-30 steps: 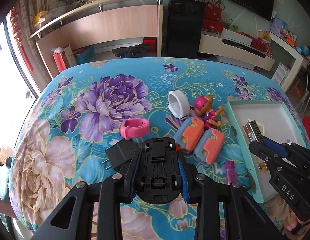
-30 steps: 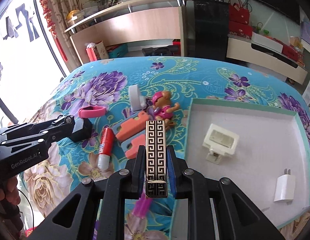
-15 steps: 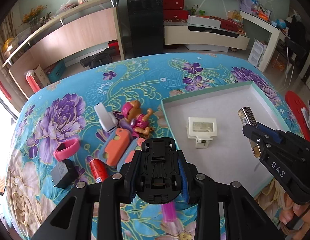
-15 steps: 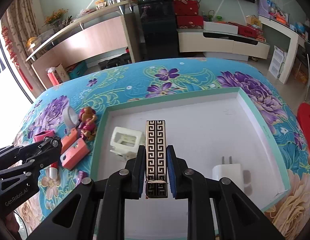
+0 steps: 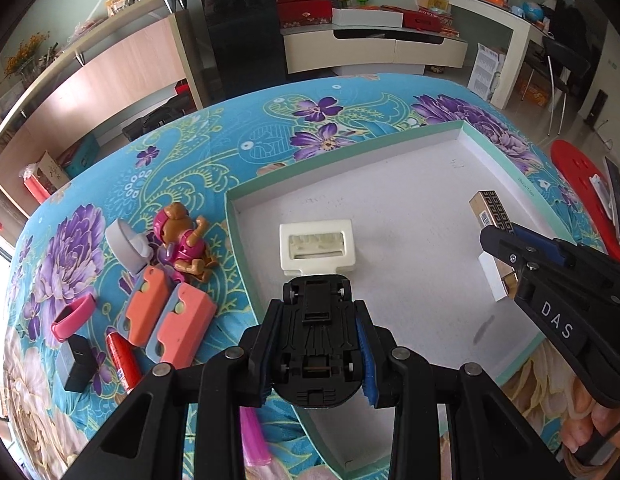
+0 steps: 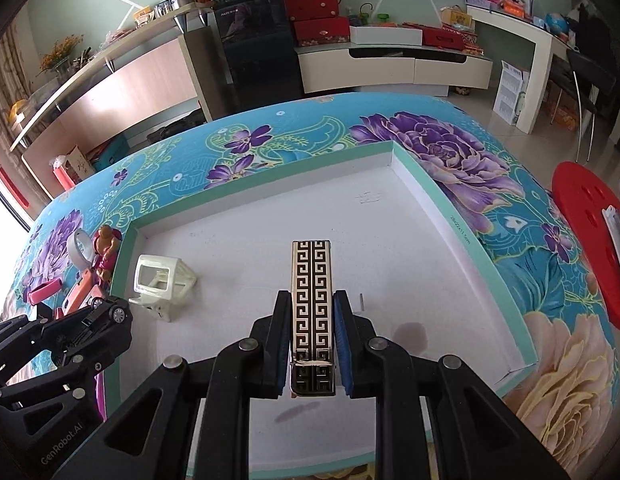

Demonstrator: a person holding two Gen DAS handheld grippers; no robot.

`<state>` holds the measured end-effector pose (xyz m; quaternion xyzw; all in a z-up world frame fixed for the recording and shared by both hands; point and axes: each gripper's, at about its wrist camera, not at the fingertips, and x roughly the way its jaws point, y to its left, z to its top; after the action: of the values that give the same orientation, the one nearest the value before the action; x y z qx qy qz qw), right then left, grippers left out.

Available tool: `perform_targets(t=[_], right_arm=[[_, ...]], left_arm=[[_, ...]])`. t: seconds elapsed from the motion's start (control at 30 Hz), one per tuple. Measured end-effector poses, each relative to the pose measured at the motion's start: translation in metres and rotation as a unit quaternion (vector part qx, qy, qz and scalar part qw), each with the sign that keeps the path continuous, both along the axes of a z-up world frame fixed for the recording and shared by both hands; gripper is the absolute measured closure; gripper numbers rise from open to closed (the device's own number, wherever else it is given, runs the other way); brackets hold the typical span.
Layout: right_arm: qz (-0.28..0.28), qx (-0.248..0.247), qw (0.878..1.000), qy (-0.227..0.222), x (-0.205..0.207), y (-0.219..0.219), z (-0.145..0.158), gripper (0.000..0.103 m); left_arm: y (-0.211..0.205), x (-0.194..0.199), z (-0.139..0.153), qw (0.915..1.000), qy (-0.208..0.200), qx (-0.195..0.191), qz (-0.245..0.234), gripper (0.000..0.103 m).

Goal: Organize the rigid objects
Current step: 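Carry both objects into the tray and open the right tool beside the charger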

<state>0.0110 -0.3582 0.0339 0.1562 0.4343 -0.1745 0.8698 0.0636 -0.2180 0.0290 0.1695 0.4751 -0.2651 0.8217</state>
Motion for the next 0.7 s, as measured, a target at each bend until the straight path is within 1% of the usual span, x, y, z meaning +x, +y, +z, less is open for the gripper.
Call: perform_targets(t=[0.53, 0.7], right_arm=[[0.009, 0.003, 1.000, 0.004, 0.002, 0.000, -0.004, 0.082], [0.010, 0.003, 1.000, 0.005, 0.002, 0.000, -0.004, 0.082]], left_arm=[[-0.017, -0.003, -0.017, 0.9998, 0.013, 0.013, -0.012, 0.067], [-0.019, -0.002, -0.023, 0.9996, 0.020, 0.020, -0.009, 0.067]])
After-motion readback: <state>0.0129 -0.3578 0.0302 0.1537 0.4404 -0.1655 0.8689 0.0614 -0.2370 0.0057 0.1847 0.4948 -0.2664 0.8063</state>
